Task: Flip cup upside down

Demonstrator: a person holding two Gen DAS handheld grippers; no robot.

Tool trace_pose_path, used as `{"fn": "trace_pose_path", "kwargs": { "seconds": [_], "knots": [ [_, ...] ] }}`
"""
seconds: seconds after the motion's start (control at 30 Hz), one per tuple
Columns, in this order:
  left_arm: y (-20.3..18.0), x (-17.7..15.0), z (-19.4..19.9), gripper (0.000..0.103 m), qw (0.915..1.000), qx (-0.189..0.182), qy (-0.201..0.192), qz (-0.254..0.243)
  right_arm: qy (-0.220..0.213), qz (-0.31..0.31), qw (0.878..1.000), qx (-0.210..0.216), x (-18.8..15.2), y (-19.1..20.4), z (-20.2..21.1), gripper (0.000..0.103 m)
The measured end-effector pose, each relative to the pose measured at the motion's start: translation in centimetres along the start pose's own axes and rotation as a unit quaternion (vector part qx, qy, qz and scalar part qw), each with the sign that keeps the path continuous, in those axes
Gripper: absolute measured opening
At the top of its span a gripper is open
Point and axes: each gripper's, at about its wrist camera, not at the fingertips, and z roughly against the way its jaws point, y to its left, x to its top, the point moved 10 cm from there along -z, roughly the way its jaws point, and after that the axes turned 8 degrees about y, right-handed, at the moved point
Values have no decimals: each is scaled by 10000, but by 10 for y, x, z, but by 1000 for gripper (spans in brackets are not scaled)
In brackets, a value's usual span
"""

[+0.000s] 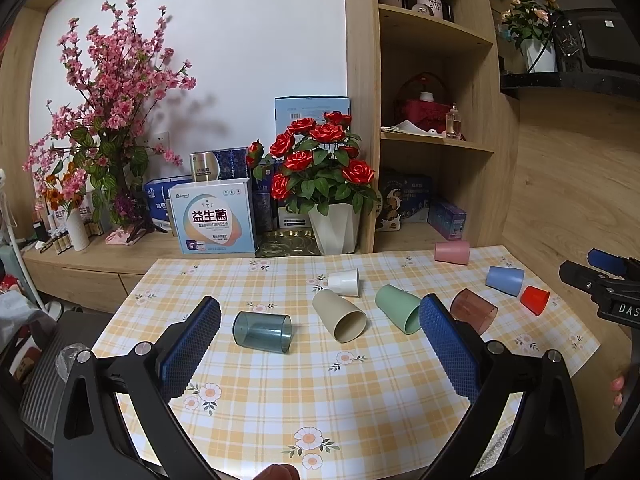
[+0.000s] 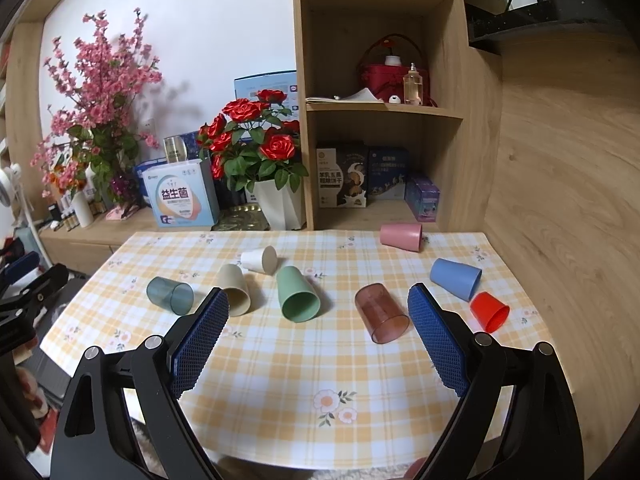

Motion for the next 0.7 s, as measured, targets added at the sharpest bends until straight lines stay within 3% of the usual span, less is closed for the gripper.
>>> {"fn": "trace_pose_path", "kwargs": {
  "seconds": [0.7],
  "knots": [
    [1, -1, -3, 97, 10000, -49, -5, 47, 37, -73, 10000, 31, -1, -5, -5, 88]
  ]
}}
